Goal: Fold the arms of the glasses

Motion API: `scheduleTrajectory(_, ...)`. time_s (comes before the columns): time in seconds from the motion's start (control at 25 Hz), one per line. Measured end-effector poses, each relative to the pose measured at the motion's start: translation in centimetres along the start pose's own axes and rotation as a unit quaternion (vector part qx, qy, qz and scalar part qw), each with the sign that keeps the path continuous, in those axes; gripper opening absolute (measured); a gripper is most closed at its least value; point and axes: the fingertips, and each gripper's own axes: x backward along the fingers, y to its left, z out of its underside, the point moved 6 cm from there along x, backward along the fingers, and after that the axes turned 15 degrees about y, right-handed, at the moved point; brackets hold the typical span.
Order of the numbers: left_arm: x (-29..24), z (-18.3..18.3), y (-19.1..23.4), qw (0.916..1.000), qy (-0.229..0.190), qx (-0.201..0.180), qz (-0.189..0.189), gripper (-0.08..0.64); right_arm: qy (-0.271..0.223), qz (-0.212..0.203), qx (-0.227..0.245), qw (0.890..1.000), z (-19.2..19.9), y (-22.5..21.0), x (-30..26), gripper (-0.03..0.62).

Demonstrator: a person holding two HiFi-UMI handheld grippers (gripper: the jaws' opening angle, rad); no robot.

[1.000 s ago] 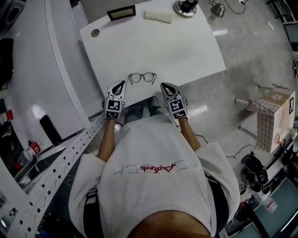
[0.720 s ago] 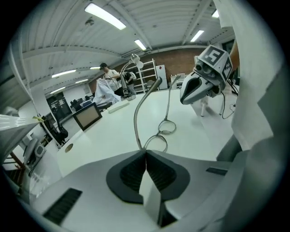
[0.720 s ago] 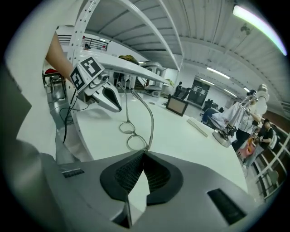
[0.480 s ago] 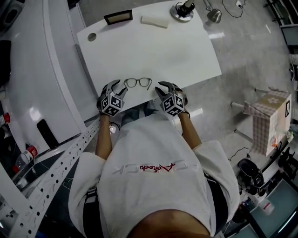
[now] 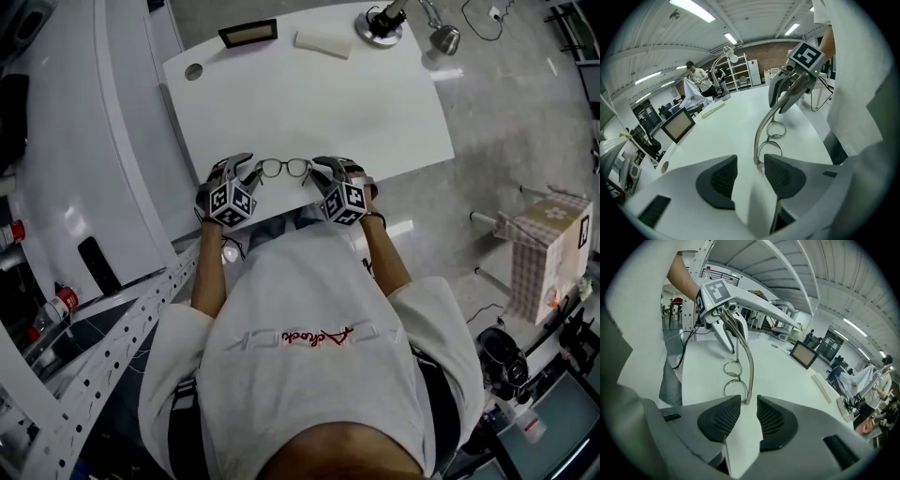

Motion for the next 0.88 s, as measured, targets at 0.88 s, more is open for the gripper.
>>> scheduleTrajectory(0.88,1.2,0.0,-1.3,0.9947,0.015,-0.102,0.006,0.073,-0.009,0.014,0.044,0.999,-1.3,-0.2,0.4,0.058)
